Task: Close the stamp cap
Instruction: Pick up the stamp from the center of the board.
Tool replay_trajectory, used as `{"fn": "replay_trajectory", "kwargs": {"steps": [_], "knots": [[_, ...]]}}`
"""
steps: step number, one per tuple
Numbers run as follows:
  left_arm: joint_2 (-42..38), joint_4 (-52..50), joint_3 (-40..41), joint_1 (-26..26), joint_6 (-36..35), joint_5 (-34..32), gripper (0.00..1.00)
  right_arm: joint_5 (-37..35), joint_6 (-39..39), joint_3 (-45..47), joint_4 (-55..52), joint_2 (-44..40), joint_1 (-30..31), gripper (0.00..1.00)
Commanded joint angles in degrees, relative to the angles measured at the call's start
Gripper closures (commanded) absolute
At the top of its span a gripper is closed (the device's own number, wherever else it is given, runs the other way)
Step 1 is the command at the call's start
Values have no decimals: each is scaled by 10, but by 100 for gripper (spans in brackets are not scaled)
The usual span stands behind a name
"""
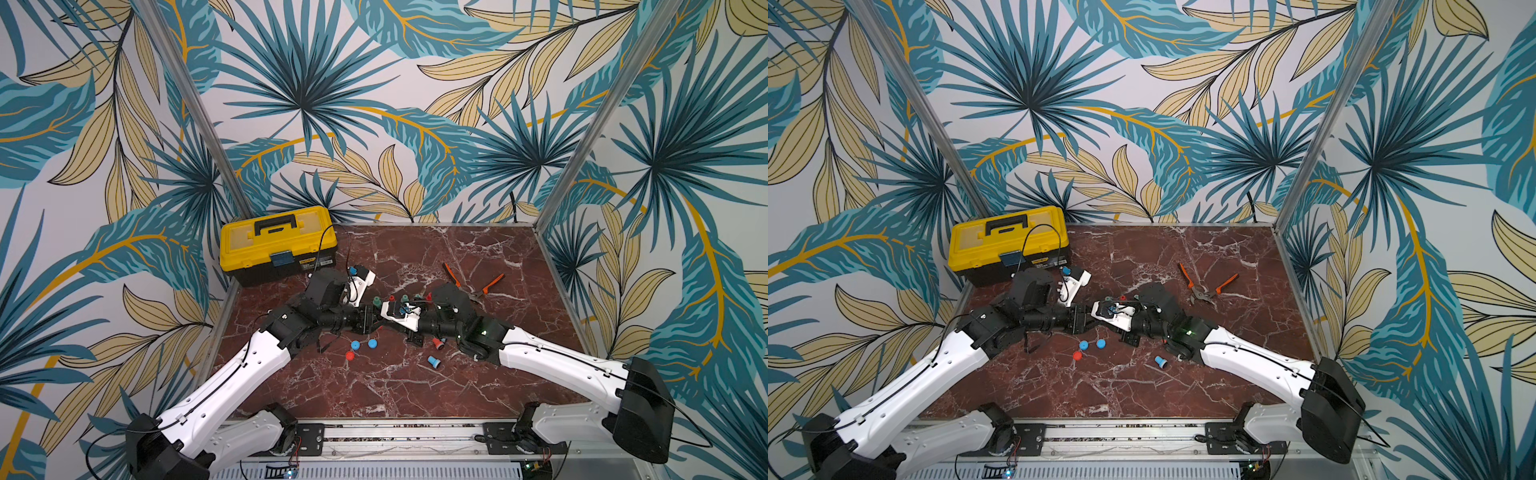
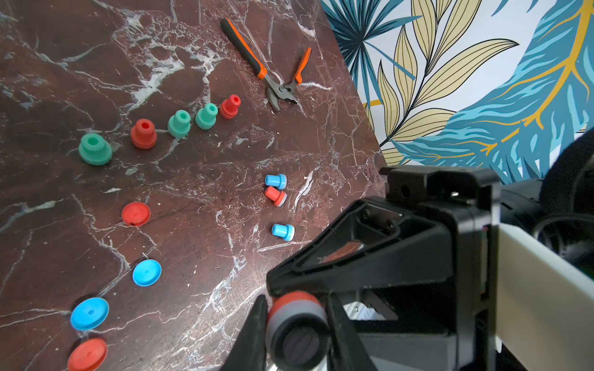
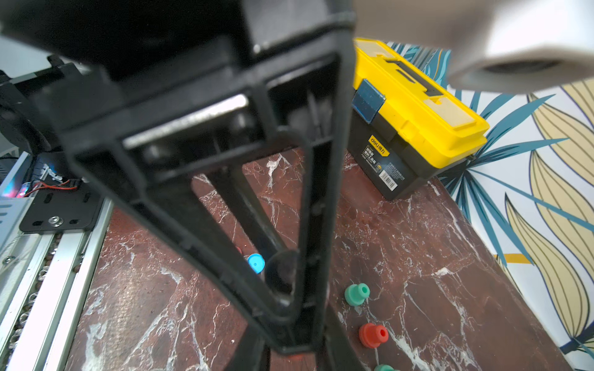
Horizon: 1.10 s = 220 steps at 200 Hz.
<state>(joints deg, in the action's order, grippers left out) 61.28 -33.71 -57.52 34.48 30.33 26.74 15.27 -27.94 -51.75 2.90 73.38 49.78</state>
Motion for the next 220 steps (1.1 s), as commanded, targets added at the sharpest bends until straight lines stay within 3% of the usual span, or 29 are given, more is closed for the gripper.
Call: {"fn": "replay_trajectory", "kwargs": {"steps": [1,29,55,87,129,220], "knots": [[-23,2,-33,2,-17,-5,81,-13,1,6,45,-45,5,69],[-44,3,-75,0,-18,16,82,-11,32,21,98,-93,5,62],[-39,25,-115,-19,0,105,82,-5,67,30,159,-132,4,58],[-67,226,-71,-55,124,218,84,7,101,32,216,-166,4,56],[-86,249,-96,-57,152,246,84,50,119,12,247,-177,4,55],[-89,250,-142,-54,180,281,83,179,125,-72,310,-105,4,62]]}}
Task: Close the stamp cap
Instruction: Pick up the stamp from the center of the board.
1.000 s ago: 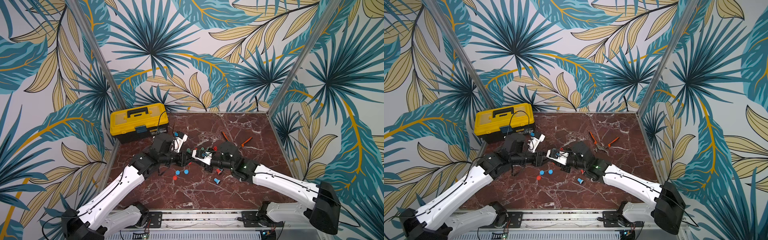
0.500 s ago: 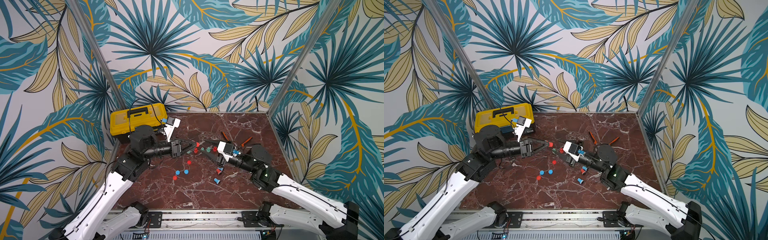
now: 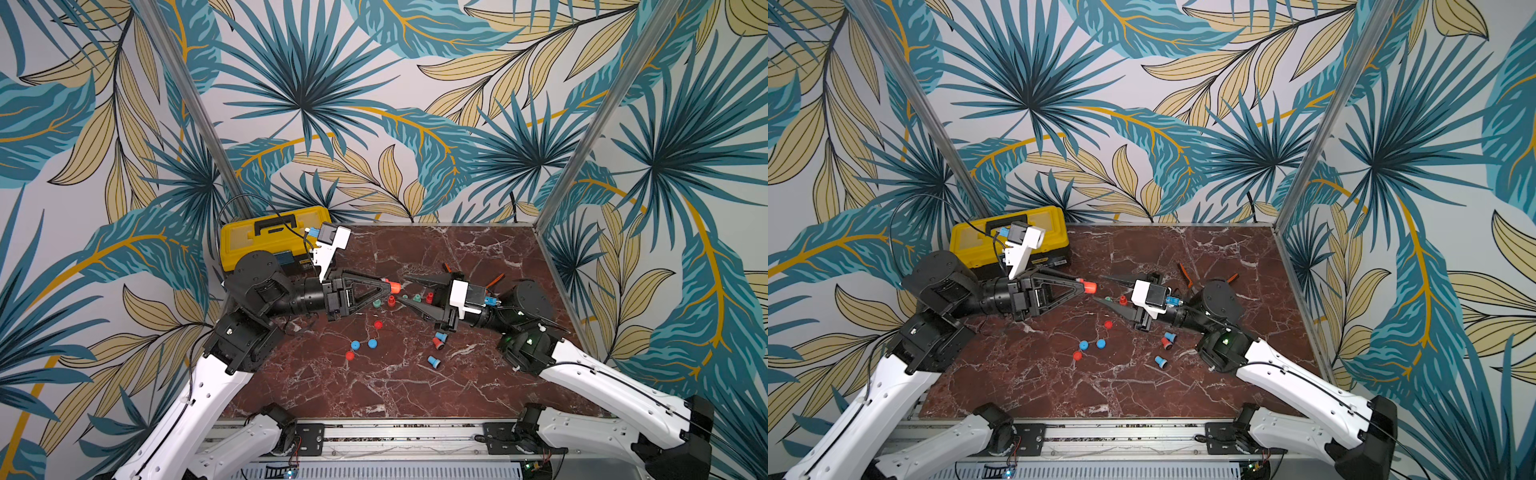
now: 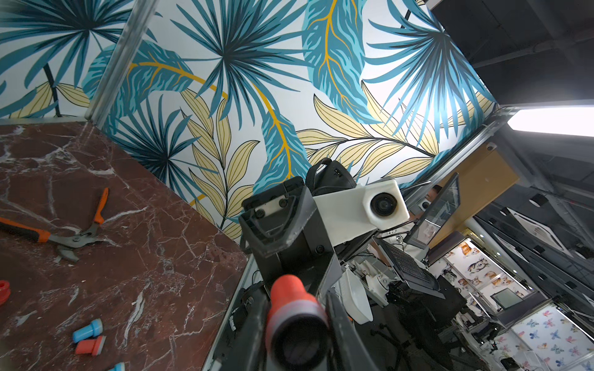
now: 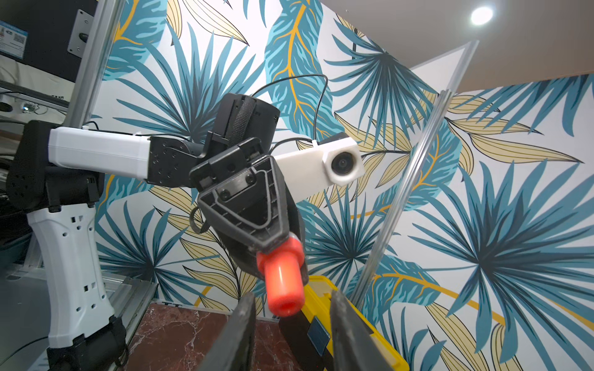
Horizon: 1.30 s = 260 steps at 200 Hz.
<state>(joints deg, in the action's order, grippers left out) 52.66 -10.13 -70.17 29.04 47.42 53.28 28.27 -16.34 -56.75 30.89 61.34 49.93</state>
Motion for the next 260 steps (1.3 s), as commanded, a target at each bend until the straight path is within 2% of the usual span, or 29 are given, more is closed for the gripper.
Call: {"fn": "replay_trajectory", "kwargs": {"steps": [1,58,121,135,260], "knots": [[-3,14,-15,1,9,15,83,50,9,-23,30,16,3,63],[3,17,-24,15,6,14,82,79,10,-46,55,50,2,74],[2,20,-28,17,2,10,82,65,3,-35,57,46,3,74],[2,21,-28,17,0,10,82,57,2,-32,57,44,3,71],[-1,24,-26,19,0,9,83,38,8,-30,68,48,3,71]]}}
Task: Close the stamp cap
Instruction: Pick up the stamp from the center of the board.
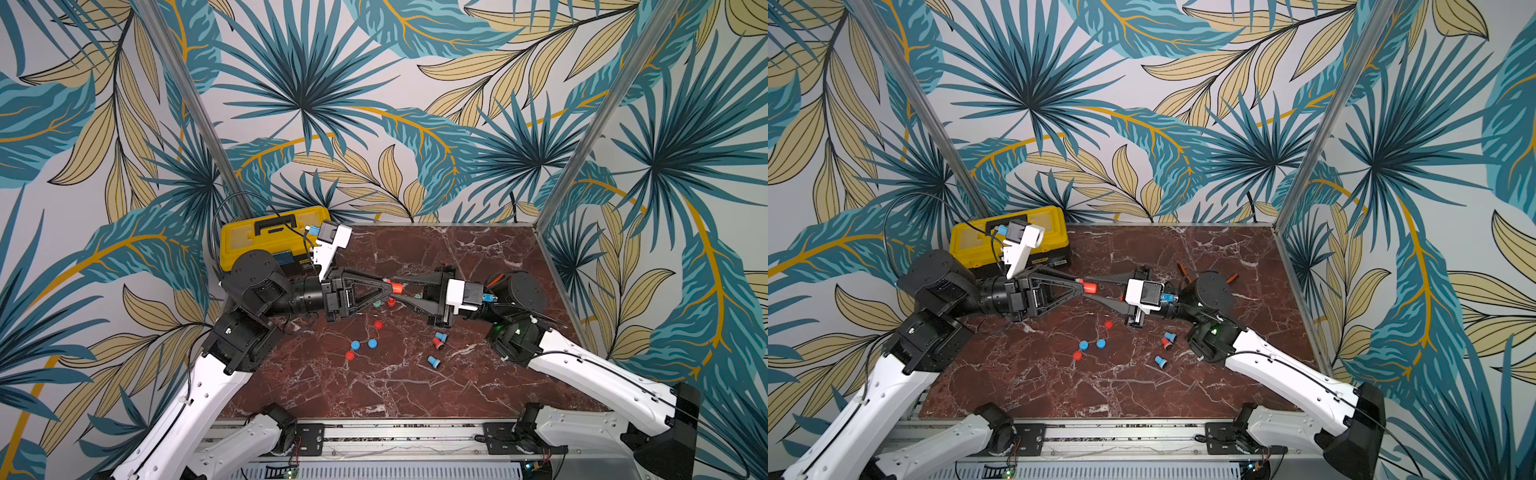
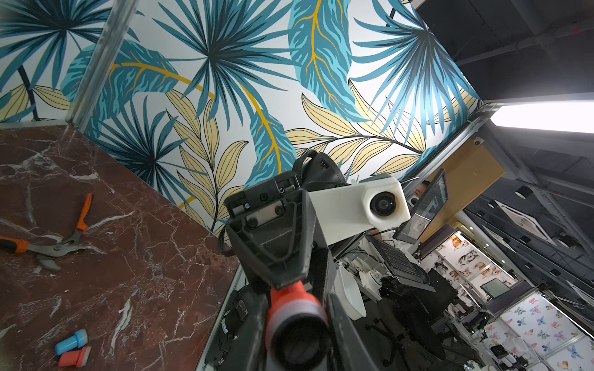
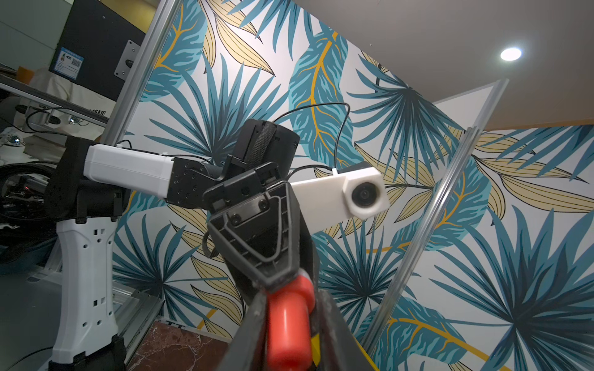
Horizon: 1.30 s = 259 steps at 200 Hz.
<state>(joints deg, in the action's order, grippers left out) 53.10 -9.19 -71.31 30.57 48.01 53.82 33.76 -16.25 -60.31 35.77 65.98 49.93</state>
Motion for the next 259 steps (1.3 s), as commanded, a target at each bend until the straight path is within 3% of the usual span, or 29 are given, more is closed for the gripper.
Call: {"fn": "replay_trajectory", "kwargs": {"steps": [1,92,144,168,188,215,259], "knots": [[-5,15,-15,4,-6,3,83,-18,7,5,20,1,3,71],[-6,17,-17,9,-12,5,83,-12,18,3,28,11,2,71],[-5,18,-16,10,-14,5,82,-7,21,-2,23,13,2,88],[-9,17,-5,10,-15,-16,65,-21,22,-2,13,12,3,98],[-22,16,19,3,-29,-56,50,-37,22,2,-1,9,3,100],[-31,15,42,-39,-35,-64,43,-73,25,5,-39,6,3,100],[-28,-7,80,-128,-70,-58,42,-146,47,5,-128,9,3,100]]}}
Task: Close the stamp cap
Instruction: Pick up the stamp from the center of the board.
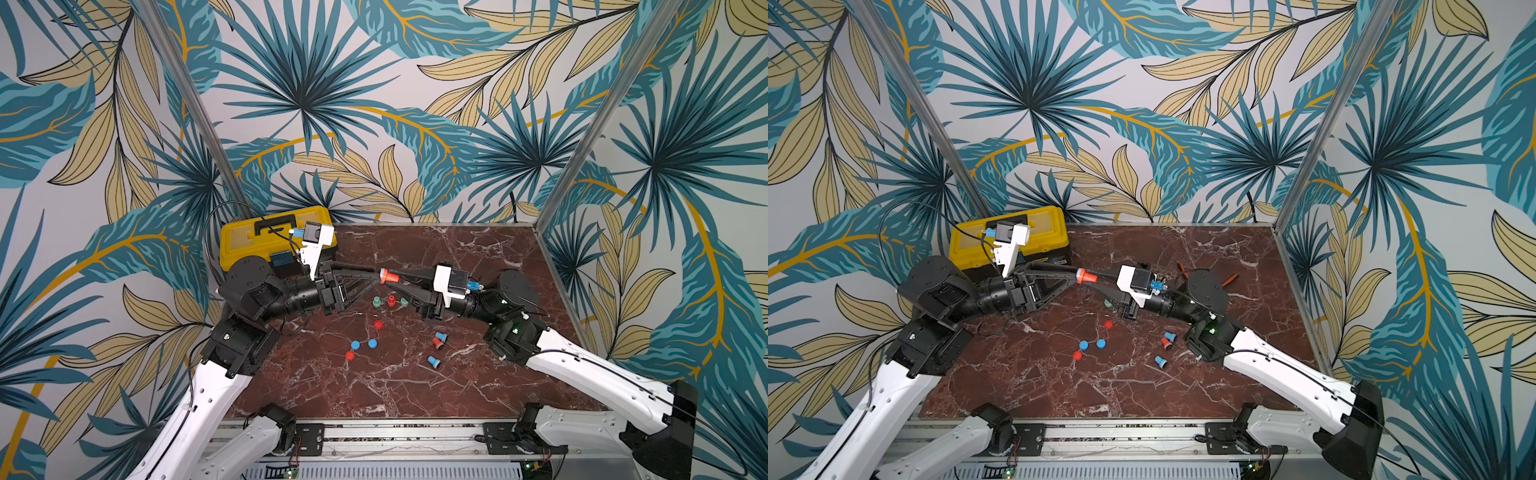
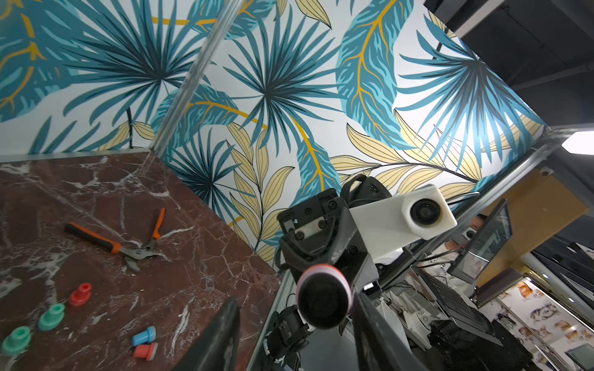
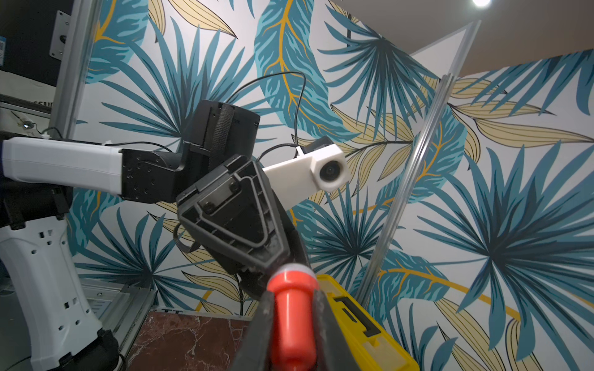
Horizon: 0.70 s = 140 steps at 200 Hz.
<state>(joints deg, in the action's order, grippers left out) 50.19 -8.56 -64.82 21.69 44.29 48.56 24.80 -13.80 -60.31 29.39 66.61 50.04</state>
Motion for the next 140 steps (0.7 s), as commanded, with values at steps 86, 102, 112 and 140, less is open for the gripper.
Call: {"fn": "replay_trajectory", "kwargs": {"steps": [86,102,112,140], "knots": [[41,-326,-25,-72,-359,-305,30,-319,180,-38,-287,85,0,100],[51,-327,-6,-72,-401,-364,29,-338,208,-56,-332,117,0,100],[60,-327,5,-72,-422,-396,28,-345,224,-72,-363,140,1,100],[88,-325,29,-73,-468,-463,26,-336,259,-114,-444,214,-1,100]]}}
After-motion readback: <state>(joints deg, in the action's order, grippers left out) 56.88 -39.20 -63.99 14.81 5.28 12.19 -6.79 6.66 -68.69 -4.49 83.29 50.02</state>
